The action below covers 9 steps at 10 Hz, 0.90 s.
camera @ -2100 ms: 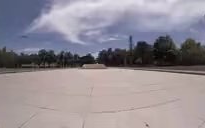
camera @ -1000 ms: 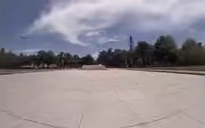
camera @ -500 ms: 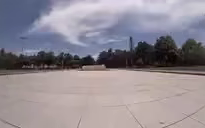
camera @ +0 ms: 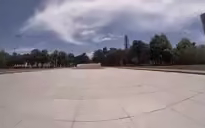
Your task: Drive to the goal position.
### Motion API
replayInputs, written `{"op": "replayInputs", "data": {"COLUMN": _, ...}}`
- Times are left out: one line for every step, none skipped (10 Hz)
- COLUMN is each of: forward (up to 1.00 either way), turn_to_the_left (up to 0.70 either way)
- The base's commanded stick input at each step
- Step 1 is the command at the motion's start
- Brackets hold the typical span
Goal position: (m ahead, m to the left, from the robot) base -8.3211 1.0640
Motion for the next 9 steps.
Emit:
{"op": "replayInputs", "data": {"forward": 1.00, "turn_to_the_left": -0.39}}
{"op": "replayInputs", "data": {"forward": 1.00, "turn_to_the_left": -0.39}}
{"op": "replayInputs", "data": {"forward": 1.00, "turn_to_the_left": -0.39}}
{"op": "replayInputs", "data": {"forward": 1.00, "turn_to_the_left": -0.39}}
{"op": "replayInputs", "data": {"forward": 1.00, "turn_to_the_left": -0.39}}
{"op": "replayInputs", "data": {"forward": 1.00, "turn_to_the_left": -0.39}}
{"op": "replayInputs", "data": {"forward": 1.00, "turn_to_the_left": -0.39}}
{"op": "replayInputs", "data": {"forward": 1.00, "turn_to_the_left": -0.39}}
{"op": "replayInputs", "data": {"forward": 1.00, "turn_to_the_left": -0.31}}
